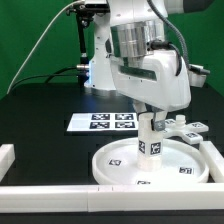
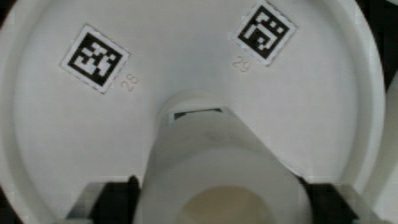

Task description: Assemble round table

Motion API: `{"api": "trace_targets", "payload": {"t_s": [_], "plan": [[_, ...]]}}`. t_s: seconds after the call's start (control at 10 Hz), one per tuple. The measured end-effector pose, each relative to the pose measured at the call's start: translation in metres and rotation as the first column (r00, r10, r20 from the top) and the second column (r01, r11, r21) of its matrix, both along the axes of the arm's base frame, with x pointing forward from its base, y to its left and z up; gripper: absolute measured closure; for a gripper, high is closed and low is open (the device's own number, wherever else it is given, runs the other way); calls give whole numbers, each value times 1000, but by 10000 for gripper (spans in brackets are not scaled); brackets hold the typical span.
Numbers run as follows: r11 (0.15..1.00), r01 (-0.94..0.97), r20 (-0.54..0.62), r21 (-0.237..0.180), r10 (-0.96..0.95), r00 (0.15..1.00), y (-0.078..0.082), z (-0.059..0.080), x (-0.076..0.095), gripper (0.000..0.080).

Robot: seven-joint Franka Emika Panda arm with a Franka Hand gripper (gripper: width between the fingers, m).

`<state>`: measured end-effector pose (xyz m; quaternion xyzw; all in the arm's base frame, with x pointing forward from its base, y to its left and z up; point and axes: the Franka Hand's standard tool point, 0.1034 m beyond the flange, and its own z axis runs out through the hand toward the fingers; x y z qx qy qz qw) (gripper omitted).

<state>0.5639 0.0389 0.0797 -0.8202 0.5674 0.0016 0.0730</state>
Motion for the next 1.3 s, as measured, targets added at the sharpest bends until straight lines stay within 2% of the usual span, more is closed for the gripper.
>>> {"api": "trace_targets", "payload": {"t_s": [0.1, 0.2, 0.3, 0.4, 0.7, 0.8, 0.9, 1.1, 1.2, 1.3], "plan": [[1000, -26, 3, -2, 26, 1000, 0, 0, 0, 387], [980, -200, 16, -19, 200, 980, 0, 2, 2, 286], [913, -405, 29, -46, 406, 913, 2, 4, 5, 193], [845, -532, 29, -63, 534, 845, 4, 4, 5, 163], [746, -661, 36, -82, 665, 746, 3, 4, 4, 152], [642, -761, 33, -98, 766, 642, 2, 4, 3, 151], [497, -859, 20, -123, 867, 498, 1, 3, 2, 151], [246, -955, -7, -168, 968, 250, 1, -4, -2, 151], [160, -972, -14, -173, 986, 165, 2, -4, -3, 151], [120, -977, -18, -175, 992, 125, 2, -4, -3, 151]]}}
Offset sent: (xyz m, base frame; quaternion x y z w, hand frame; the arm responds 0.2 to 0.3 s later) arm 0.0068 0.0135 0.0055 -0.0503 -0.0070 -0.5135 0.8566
